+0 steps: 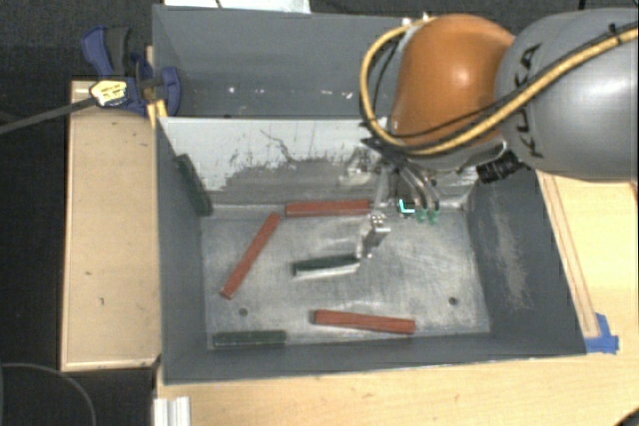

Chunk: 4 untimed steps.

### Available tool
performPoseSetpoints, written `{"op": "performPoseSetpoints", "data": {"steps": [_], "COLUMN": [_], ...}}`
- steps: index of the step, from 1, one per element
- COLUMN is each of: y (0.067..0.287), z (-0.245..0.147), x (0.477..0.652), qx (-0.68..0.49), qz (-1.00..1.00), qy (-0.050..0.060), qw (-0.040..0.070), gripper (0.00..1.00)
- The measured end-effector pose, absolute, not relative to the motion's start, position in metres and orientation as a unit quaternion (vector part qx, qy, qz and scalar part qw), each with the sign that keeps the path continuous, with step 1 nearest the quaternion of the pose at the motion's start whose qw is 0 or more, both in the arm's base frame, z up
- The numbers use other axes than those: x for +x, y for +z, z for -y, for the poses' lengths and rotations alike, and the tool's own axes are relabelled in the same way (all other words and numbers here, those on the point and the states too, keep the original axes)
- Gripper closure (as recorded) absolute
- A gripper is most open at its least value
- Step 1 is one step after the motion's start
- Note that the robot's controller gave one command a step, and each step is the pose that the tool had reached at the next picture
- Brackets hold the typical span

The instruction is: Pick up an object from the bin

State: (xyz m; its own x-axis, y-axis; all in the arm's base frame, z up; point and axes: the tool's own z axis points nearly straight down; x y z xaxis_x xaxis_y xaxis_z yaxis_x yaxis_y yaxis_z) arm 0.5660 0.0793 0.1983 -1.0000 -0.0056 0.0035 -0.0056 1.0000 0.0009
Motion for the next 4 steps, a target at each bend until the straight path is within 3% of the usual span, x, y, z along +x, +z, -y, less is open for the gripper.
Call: {"op": "performPoseSetpoints", "data": {"steps": [1, 2, 3, 4], "y": [0.201, 0.078, 0.078, 0.078], "z": [-0.079, -0.077, -0.076, -0.076], "x": [0.568, 0.563, 0.567, 0.566], "qx": [0.002, 0.018, 0.016, 0.016], "qz": [1.0, 1.0, 1.0, 1.0], "qy": [-0.001, -0.002, -0.002, -0.002], "qw": [-0.001, -0.004, -0.014, -0.013], "gripper": [0.0, 1.0, 0.0, 0.0]}}
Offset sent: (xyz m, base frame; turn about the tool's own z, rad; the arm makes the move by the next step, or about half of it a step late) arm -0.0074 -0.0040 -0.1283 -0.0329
